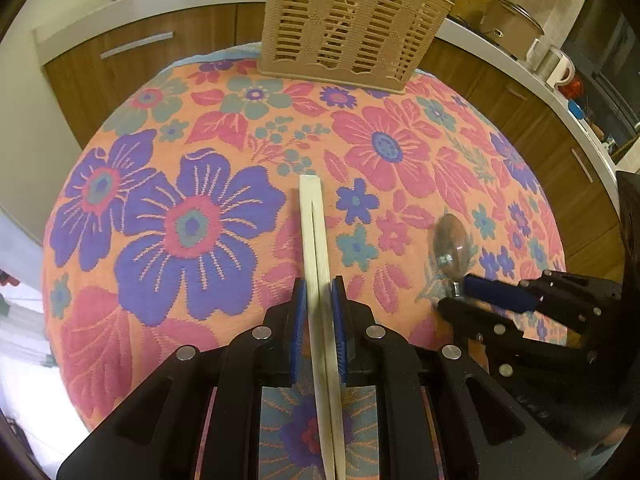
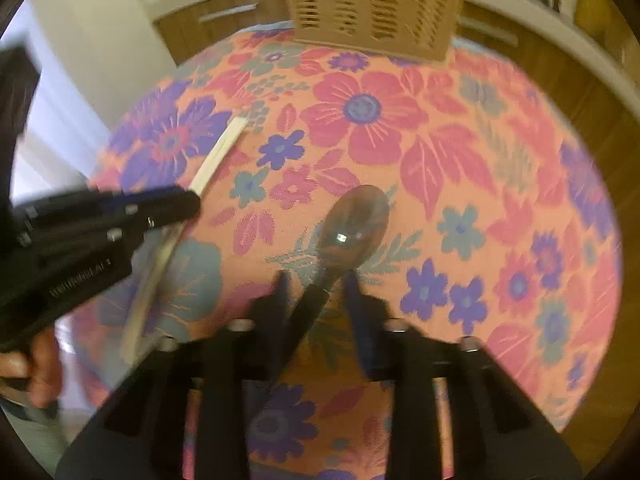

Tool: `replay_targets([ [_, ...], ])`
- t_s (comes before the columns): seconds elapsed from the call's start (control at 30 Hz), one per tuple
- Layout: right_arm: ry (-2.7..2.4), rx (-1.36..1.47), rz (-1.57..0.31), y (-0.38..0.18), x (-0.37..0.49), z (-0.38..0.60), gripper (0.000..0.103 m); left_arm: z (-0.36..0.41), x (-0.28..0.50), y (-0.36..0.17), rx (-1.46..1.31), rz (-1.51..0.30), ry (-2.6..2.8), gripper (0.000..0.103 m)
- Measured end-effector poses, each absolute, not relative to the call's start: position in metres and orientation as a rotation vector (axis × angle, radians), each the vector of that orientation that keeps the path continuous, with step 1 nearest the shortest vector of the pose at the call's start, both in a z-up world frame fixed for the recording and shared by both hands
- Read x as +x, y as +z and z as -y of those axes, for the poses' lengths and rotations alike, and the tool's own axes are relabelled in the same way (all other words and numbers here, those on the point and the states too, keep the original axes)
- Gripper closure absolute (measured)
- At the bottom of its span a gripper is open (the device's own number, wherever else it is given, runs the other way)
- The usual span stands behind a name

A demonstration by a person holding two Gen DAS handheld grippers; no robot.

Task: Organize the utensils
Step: 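Lift spoon and chopstick over the beige basket and open both tools to drop them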

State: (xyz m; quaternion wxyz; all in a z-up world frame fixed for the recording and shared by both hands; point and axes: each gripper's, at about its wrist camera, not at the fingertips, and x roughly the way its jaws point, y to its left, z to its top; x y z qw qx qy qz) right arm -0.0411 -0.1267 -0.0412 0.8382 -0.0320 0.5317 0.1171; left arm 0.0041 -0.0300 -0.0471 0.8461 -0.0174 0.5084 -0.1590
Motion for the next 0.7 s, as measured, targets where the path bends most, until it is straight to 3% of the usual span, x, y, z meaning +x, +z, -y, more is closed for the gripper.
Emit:
replay_targets([
  [0.17, 0.258, -0.039, -1.127, -0.036, -0.038, 0.152, 0.097, 0.033, 0.005, -0.049, -0.042, -1.08, -0.352, 0.092],
  [0.5, 0.299, 0.125, -1.197, -0.043, -0.026, 0.208, 0.097, 0.038, 0.01, -0.051, -0.017, -1.1, -0.36, 0.09],
  [0.57, 0.331, 0.157, -1.198, -0.042, -0.028, 0.206, 0.094, 0.038, 0.012, -0.05, -0.013, -1.105, -0.365, 0.087],
  [0.63, 0.349, 0.16, -1.197, -0.04, -0.031, 0.201, 0.078, 0.039, 0.014, -0.049, -0.01, -1.109, -0.372, 0.082],
  [0.7, 0.36, 0.152, -1.191, -0.037, -0.033, 0.195, 0.075, 0.041, 0.014, -0.048, 0.01, -1.103, -0.37, 0.078],
])
